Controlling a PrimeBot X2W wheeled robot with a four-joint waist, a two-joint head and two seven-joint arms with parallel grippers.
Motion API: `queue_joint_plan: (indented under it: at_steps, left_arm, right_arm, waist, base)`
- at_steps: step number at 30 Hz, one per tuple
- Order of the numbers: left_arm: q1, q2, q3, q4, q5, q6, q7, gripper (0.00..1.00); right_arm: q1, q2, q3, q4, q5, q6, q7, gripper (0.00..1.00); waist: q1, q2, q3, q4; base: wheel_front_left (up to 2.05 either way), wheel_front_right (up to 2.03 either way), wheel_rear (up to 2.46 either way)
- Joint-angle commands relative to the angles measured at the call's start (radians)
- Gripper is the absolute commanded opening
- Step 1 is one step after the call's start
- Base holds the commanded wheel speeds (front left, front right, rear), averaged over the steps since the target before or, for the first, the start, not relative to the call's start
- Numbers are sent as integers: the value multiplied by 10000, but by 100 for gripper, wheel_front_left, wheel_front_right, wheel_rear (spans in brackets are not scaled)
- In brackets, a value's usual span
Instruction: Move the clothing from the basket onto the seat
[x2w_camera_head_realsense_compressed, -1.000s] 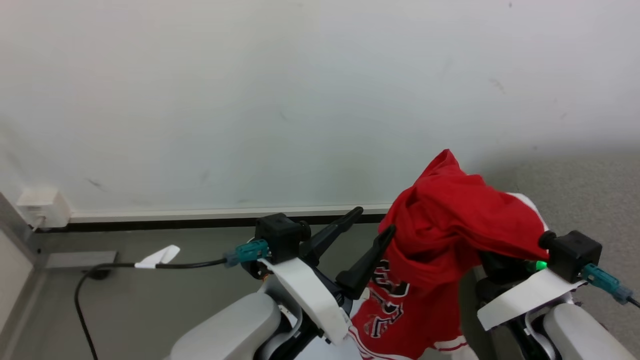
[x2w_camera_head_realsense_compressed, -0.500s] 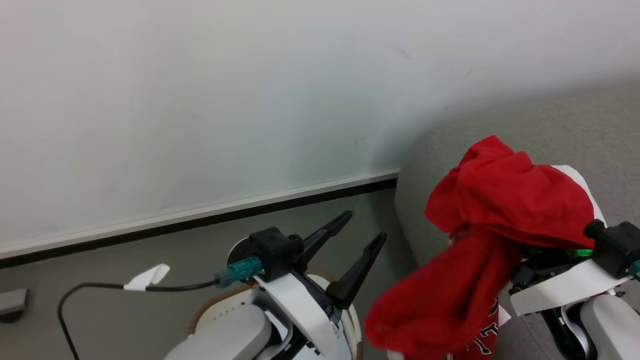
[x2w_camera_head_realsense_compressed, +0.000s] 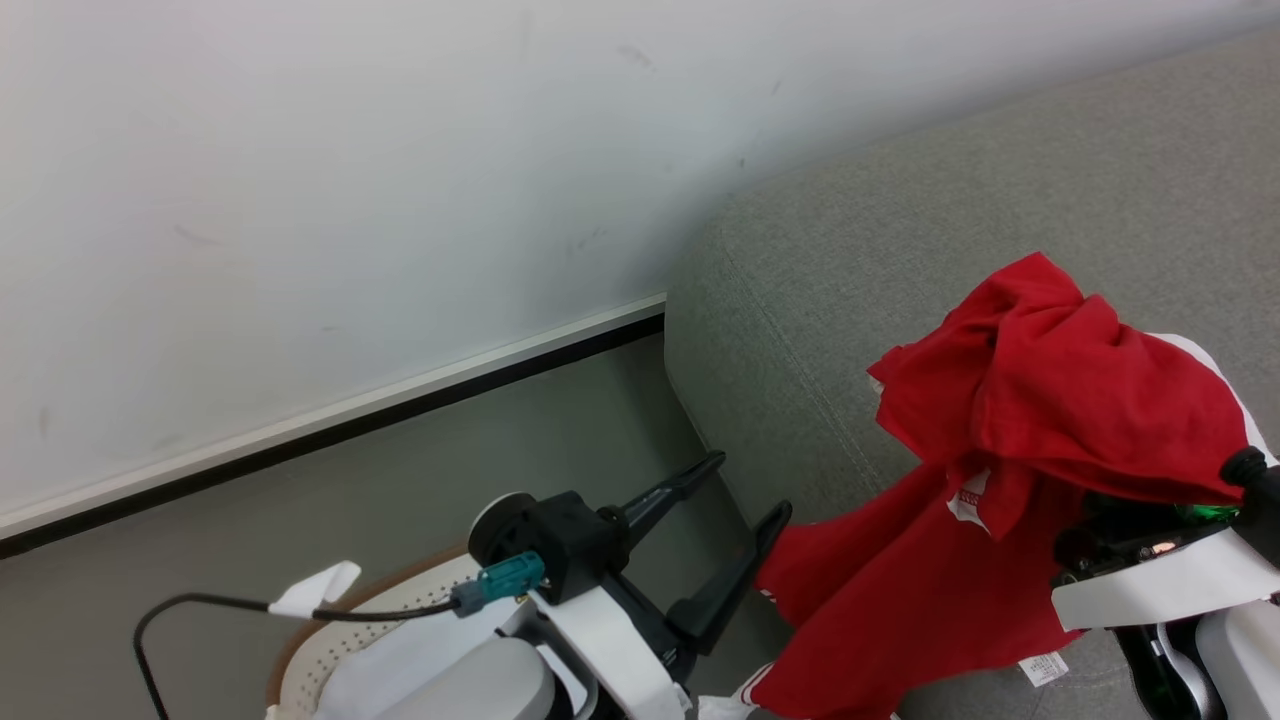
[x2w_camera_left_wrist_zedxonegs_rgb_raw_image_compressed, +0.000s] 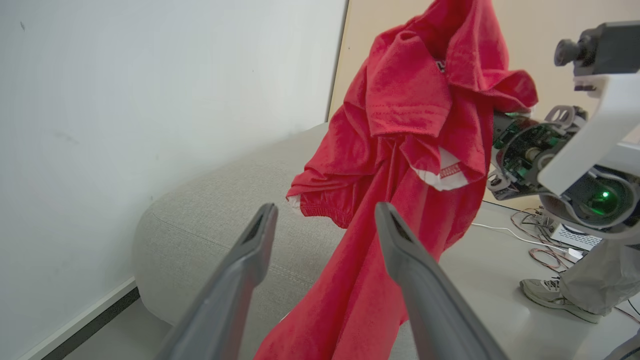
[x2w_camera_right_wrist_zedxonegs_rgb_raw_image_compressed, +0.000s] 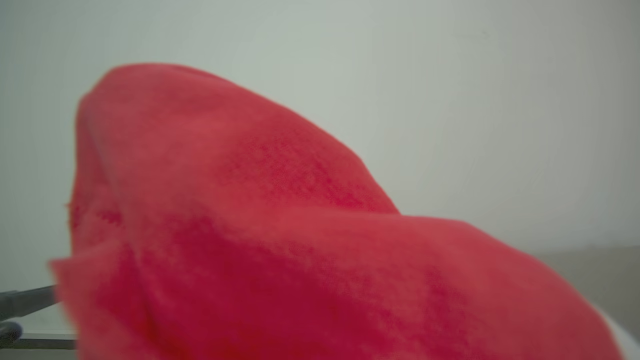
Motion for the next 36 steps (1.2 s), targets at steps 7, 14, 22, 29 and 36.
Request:
queue_joint_plan:
  at_steps: [7, 14, 22, 29, 36]
  left_arm:
    - [211, -108, 163, 117, 375, -184, -4, 100]
    - [52, -97, 238, 206, 436, -312, -4, 100]
    - [-450, 128, 178, 47, 634, -457, 99, 100]
    - [-960, 454, 95, -298, 818, -565, 253, 100]
    - [-1588, 632, 102, -698, 1069, -650, 286, 100]
  right_arm:
    - [263, -8, -218, -221, -107, -21, -5, 0]
    - [-309, -52, -222, -345, -50, -21, 31, 0]
    - [-2169, -796, -668, -781, 332, -21, 445, 0]
    - [-4315, -1588, -1623, -918, 1251, -22, 1106, 0]
    - [-6263, -2476, -3387, -510, 2305, -22, 1984, 0]
  waist:
    - [-1, -1, 158, -154]
    - [-1, -1, 472, 49]
    - [-1, -1, 1536, 577]
    - [-1, -1, 2629, 1017]
    - [-1, -1, 3687, 1512]
  base:
    - [0, 0, 0]
    - [0, 0, 0]
    - [0, 0, 0]
    - [0, 0, 0]
    - [0, 0, 0]
